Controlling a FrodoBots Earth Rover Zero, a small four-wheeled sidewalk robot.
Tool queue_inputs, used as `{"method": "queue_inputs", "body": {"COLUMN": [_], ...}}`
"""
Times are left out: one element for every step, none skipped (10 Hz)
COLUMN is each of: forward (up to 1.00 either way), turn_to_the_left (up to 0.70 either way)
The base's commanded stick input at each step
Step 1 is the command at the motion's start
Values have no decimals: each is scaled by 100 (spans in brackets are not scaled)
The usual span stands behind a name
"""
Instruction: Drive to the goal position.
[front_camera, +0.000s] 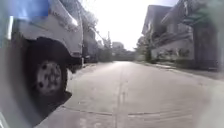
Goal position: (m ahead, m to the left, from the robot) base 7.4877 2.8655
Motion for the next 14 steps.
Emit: {"method": "queue_inputs", "body": {"forward": [70, 70, 70, 70, 70, 70, 70, 70, 70, 70, 70, 70, 70, 70], "turn_to_the_left": [0, 0, 0, 0, 0, 0, 0, 0, 0, 0, 0, 0, 0, 0]}}
